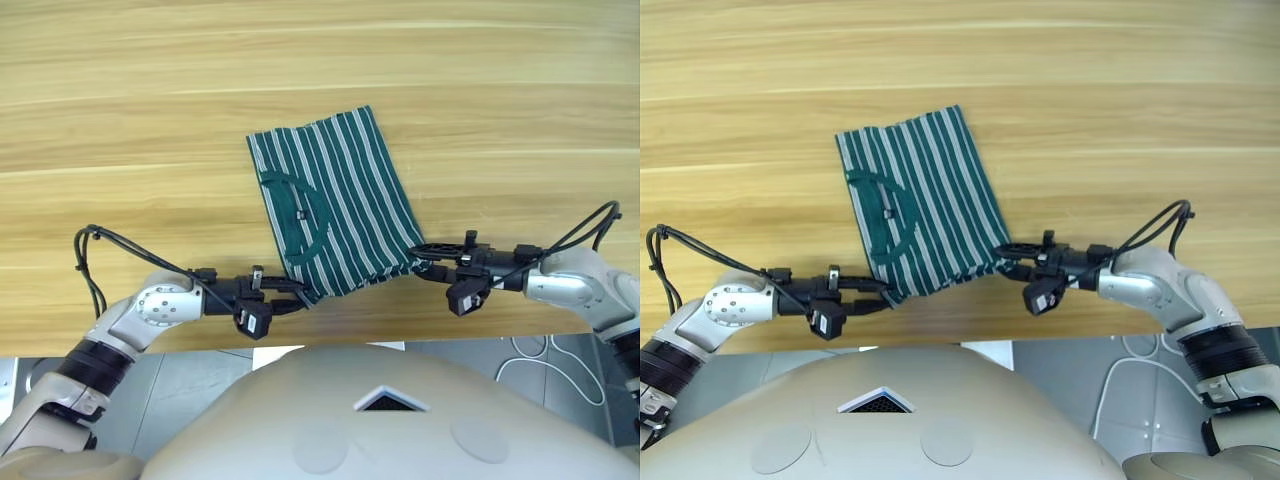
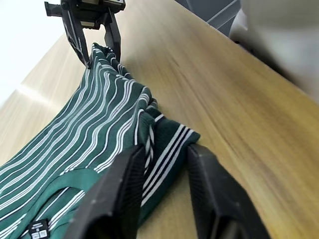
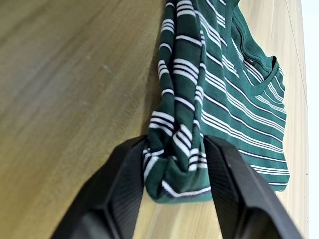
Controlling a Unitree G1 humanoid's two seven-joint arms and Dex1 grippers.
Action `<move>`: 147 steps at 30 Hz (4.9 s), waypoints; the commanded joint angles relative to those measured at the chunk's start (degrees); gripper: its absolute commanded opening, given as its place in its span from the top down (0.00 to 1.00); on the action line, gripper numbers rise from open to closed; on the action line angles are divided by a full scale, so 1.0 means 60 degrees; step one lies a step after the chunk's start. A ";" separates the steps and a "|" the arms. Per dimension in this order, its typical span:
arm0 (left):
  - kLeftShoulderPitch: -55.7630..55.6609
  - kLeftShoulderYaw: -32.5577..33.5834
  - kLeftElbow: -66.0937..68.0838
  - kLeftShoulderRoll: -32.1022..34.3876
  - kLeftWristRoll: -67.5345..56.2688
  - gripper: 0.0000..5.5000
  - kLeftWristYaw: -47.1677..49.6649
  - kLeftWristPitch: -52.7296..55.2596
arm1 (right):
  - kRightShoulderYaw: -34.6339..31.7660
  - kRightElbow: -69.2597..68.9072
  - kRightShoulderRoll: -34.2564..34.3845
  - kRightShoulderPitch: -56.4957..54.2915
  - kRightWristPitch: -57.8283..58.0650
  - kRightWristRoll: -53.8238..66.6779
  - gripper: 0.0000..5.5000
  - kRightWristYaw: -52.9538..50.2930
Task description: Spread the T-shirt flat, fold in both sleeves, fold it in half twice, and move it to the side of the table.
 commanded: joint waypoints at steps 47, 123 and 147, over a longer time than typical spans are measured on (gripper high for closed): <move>0.1195 0.2100 -0.0256 -0.0432 -0.1896 0.74 0.0415 0.0533 | -0.1184 -0.2055 0.1241 0.1523 0.1710 0.2433 0.96 -0.0005; 0.0129 0.0417 0.0368 0.0028 0.2002 0.40 0.0586 0.0412 | -0.1027 -0.1433 0.1279 0.1444 0.1237 0.2629 0.96 0.0878; 0.0034 0.0048 0.1041 -0.0235 0.1451 0.99 0.0816 0.0041 | -0.0940 -0.1416 0.1263 0.1246 0.1324 0.2727 0.96 0.0942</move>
